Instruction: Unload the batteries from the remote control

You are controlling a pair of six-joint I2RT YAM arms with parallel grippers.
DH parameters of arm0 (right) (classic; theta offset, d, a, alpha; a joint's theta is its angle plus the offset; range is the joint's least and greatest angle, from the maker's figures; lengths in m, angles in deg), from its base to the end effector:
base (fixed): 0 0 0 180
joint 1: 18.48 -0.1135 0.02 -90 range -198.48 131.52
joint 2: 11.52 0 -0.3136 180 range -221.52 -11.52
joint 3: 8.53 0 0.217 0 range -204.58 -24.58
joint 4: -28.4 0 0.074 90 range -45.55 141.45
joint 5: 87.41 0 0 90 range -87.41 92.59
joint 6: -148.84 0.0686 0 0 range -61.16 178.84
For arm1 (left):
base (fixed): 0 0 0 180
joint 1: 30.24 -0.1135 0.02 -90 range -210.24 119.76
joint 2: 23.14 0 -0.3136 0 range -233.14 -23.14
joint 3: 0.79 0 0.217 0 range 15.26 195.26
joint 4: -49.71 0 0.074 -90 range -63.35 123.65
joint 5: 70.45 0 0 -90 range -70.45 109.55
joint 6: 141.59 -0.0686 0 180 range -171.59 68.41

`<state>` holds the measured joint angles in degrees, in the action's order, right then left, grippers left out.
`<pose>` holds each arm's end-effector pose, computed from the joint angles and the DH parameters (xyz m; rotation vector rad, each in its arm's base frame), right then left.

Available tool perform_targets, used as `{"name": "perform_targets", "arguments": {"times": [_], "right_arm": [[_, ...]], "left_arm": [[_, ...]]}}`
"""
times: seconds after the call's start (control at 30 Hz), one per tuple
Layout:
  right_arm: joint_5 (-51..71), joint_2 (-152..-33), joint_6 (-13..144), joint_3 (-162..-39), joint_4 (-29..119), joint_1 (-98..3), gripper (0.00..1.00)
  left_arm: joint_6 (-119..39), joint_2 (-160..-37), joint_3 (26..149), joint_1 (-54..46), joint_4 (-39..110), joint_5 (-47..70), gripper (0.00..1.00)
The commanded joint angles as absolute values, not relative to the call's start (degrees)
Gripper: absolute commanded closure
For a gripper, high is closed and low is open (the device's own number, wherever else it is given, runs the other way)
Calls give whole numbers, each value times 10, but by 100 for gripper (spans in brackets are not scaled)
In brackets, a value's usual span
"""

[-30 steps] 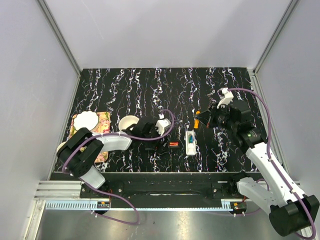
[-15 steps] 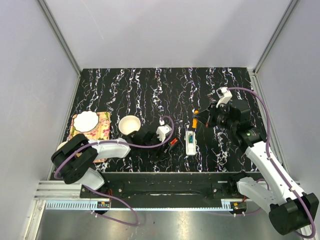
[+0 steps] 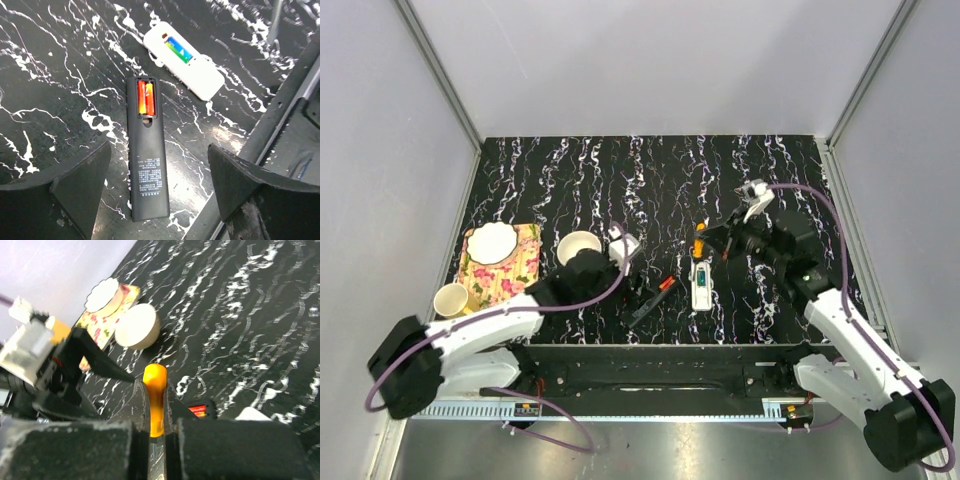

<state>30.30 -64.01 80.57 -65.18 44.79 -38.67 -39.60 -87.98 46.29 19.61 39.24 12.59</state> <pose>0.1553 0.0911 0.3495 -0.3386 1.8305 0.9472 0.1345 -0.1724 0.2639 0.7730 2.0123 -0.7745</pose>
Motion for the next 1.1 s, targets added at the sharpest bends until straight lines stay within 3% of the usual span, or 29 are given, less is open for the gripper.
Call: {"name": "perform_targets", "arguments": {"times": [0.0, 0.2, 0.43, 1.07], "right_arm": [[240, -594, 773, -611, 315, -469, 100], [154, -578, 712, -525, 150, -568, 100], [120, -662, 603, -370, -194, -593, 100], [78, -702, 573, -337, -257, -593, 100]], "left_arm": [[-387, -799, 441, 198, 400, 122, 16], [-381, -750, 422, 198, 381, 119, 16], [-355, -751, 379, 198, 410, 128, 16], [-424, -929, 398, 223, 484, 167, 19]]}}
